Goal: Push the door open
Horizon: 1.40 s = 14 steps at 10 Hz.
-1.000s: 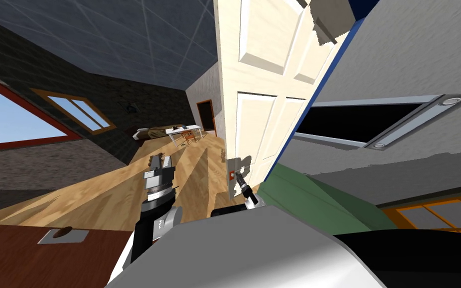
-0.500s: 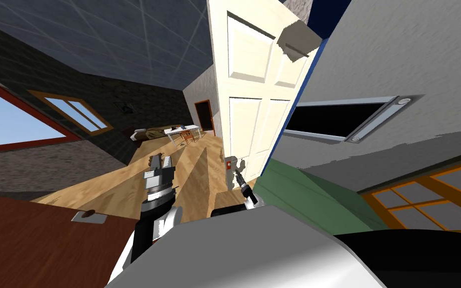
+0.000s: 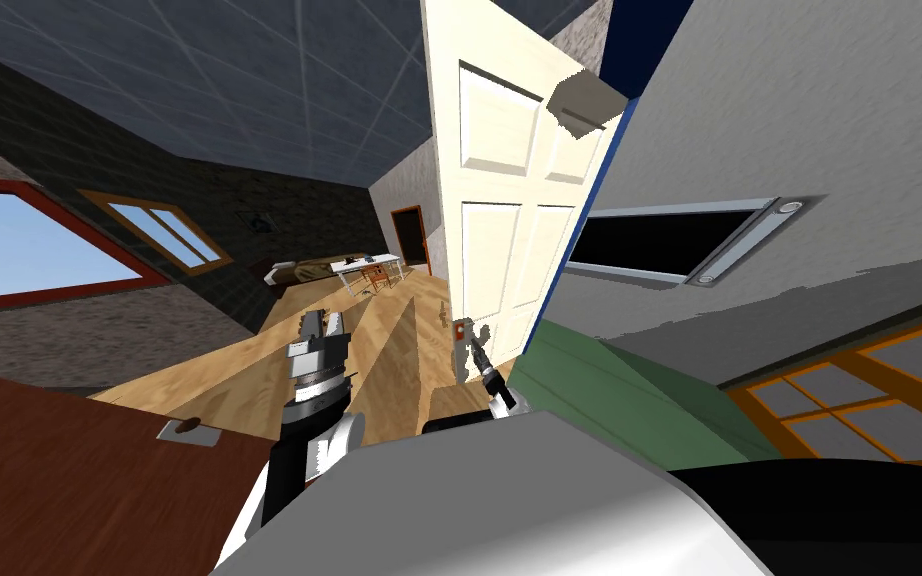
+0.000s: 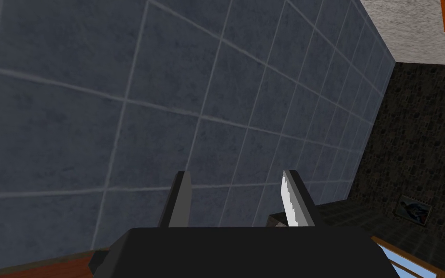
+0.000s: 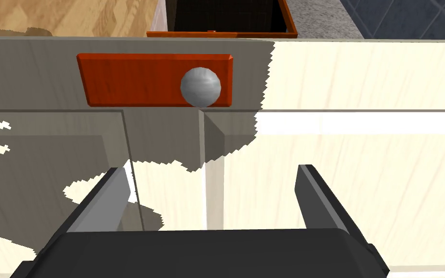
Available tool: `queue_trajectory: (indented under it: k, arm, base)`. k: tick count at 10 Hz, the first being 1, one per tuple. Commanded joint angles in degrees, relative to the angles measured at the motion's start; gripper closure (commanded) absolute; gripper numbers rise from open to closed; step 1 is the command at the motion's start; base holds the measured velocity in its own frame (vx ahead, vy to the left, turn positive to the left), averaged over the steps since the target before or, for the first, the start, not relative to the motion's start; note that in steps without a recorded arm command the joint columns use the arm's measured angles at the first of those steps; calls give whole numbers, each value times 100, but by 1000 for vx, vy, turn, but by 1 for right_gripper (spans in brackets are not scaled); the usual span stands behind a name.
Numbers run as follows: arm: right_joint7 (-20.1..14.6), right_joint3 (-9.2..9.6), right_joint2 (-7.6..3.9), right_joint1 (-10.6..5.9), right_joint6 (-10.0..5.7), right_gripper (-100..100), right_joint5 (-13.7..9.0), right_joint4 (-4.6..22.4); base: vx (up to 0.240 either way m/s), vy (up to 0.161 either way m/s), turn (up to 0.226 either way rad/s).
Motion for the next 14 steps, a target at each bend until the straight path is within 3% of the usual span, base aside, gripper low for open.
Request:
queue_trajectory:
  k: [1, 7, 8, 13, 14]
  arm:
    - [21, -18, -2, -1, -37, -100, -6, 18]
    - [65, -69, 46, 0, -138, -100, -23, 78]
    - [65, -69, 46, 0, -138, 100, -23, 78]
    - [65, -69, 46, 0, -138, 100, -23, 78]
    - [91, -145, 10, 1, -121, 100, -52, 103]
  base:
    - [218, 85, 20]
    - [184, 65, 20]
    - [-20, -3, -4]
    - [-15, -5, 3]
    - [101, 16, -10]
